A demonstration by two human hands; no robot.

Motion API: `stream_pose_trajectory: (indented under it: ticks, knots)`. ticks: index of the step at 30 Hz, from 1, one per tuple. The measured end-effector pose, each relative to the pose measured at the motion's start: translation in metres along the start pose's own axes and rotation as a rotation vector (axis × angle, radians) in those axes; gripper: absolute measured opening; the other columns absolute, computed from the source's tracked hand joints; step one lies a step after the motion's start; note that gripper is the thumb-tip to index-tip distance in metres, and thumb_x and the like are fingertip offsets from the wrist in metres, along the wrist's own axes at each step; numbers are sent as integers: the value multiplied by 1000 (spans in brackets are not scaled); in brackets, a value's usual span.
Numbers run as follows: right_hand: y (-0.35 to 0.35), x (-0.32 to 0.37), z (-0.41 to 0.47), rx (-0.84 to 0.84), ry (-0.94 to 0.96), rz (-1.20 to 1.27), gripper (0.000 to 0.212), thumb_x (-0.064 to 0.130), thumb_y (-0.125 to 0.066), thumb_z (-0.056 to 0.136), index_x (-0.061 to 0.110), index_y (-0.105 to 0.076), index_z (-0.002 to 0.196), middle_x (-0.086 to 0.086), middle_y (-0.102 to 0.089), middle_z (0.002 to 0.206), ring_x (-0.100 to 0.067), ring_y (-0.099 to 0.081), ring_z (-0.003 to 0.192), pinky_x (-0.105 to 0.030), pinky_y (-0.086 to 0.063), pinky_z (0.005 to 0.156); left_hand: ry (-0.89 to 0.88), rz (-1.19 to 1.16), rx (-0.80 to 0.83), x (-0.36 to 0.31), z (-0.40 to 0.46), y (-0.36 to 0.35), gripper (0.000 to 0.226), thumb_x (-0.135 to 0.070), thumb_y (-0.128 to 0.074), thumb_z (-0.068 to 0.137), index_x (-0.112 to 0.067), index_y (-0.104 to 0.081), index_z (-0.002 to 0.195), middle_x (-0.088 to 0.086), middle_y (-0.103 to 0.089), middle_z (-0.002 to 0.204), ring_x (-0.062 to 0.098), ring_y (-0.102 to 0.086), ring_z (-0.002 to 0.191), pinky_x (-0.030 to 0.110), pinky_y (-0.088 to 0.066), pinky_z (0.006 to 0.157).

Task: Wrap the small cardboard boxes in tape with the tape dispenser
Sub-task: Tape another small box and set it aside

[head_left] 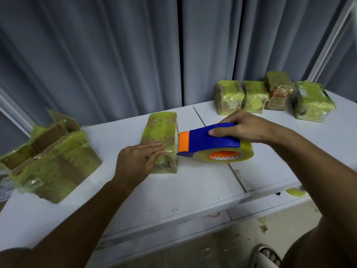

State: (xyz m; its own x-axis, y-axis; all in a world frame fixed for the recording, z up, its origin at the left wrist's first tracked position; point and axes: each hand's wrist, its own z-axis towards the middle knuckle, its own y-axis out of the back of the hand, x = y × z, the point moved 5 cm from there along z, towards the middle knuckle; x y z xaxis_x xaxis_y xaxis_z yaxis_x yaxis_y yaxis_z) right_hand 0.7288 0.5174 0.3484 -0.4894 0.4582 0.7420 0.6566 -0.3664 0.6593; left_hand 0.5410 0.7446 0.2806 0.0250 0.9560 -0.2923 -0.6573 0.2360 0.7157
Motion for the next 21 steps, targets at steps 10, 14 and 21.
stream_pose_trajectory:
  ticks: [10, 14, 21]
  knots:
    - [-19, 16, 4, -140, -60, -194, 35, 55, -68, 89, 21, -73, 87, 7, -72, 77, -11, -68, 72, -23, -47, 60, 53, -1, -5, -3, 2, 0, 31, -41, -64, 88, -18, -77, 105, -6, -74, 106, 7, -68, 102, 29, -51, 94]
    - [-26, 28, 9, -222, -117, -304, 38, 57, -67, 87, 20, -69, 92, 4, -69, 83, -12, -64, 77, -28, -48, 60, 96, -27, -10, -3, 2, -1, 26, -36, -69, 86, -18, -78, 103, -6, -73, 106, 5, -67, 103, 32, -54, 93]
    - [-69, 46, 10, -306, -26, -812, 32, 47, -53, 91, 21, -66, 104, -6, -68, 103, -30, -65, 92, -31, -39, 71, 86, -65, -35, -7, 2, 1, 28, -39, -67, 87, -18, -78, 102, -15, -68, 105, 0, -64, 101, 27, -50, 94]
